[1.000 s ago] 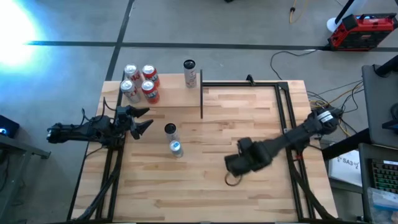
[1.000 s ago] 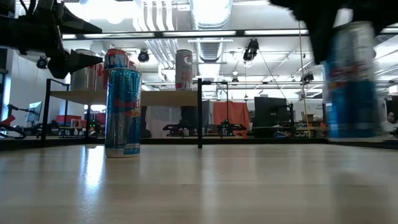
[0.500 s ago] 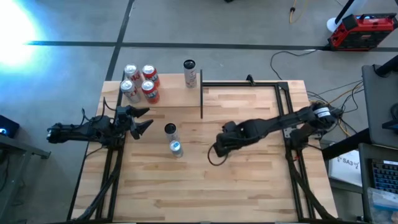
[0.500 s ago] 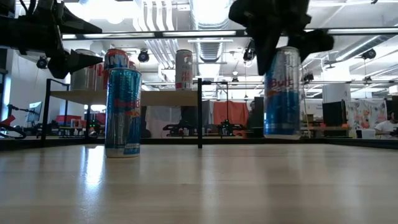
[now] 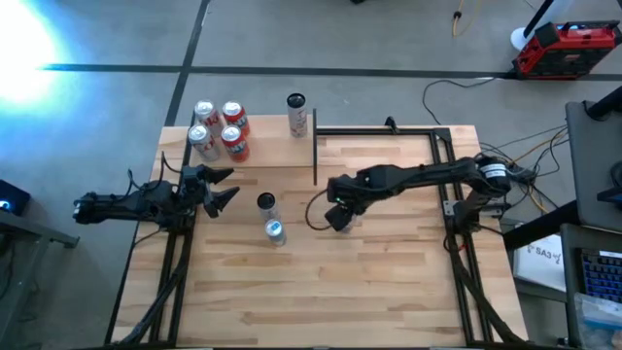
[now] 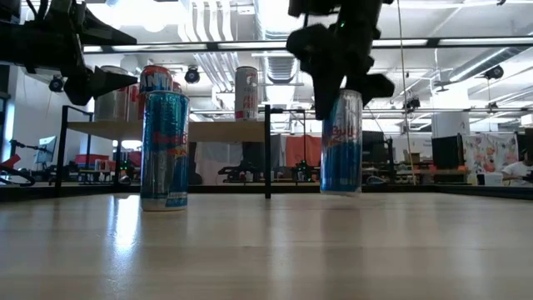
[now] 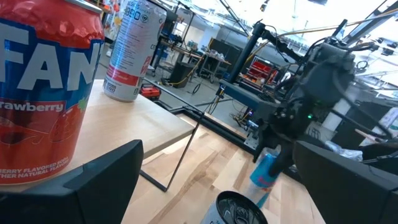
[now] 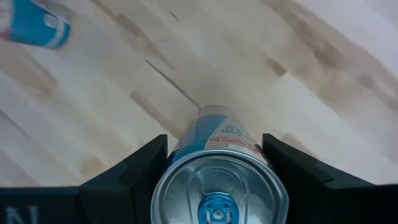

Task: Place canned beverage on shelf
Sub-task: Put the bottom blue soda can on the shelf

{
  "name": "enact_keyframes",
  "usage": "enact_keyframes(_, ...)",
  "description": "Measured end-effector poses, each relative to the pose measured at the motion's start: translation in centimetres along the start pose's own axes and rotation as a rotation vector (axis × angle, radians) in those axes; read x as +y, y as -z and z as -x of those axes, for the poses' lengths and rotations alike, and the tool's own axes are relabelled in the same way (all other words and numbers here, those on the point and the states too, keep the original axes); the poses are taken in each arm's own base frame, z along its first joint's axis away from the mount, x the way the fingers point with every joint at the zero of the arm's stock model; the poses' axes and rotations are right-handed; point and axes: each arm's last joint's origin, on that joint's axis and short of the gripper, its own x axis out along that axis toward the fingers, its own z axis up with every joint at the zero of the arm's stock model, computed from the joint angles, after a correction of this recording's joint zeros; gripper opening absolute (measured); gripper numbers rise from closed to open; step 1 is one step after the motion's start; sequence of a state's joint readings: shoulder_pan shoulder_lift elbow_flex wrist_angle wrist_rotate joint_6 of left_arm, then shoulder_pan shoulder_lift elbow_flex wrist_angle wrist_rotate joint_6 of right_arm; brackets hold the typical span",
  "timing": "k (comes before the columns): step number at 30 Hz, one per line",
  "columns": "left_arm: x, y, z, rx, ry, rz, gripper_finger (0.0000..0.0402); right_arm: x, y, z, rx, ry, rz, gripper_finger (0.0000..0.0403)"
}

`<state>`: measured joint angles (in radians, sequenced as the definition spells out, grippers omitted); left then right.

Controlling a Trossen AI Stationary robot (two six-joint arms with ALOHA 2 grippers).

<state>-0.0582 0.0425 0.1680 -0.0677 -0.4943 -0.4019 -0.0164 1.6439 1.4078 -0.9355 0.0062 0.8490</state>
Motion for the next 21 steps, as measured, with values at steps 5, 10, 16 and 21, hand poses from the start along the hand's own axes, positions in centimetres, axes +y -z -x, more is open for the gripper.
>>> enact_keyframes(5, 0.0, 0.0, 0.0, 0.0, 0.0, 0.0, 0.0398, 0.1, -1.4, -0.5, 0.016, 0.009, 0.083, 0.0219)
enact_keyframes(10, 0.0, 0.0, 0.0, 0.0, 0.0, 0.0, 0.0398, 0.8, -2.5, -0.6, 0.008, 0.003, 0.18, 0.0222)
enact_keyframes(16, 0.0, 0.0, 0.0, 0.0, 0.0, 0.0, 0.0398, 2.4, -3.9, -0.9, -0.003, -0.02, 0.307, 0.0224)
enact_keyframes(21, 0.0, 0.0, 0.0, 0.0, 0.0, 0.0, 0.0398, 3.8, -5.1, -2.0, 0.073, 0.015, 0.399, 0.0225)
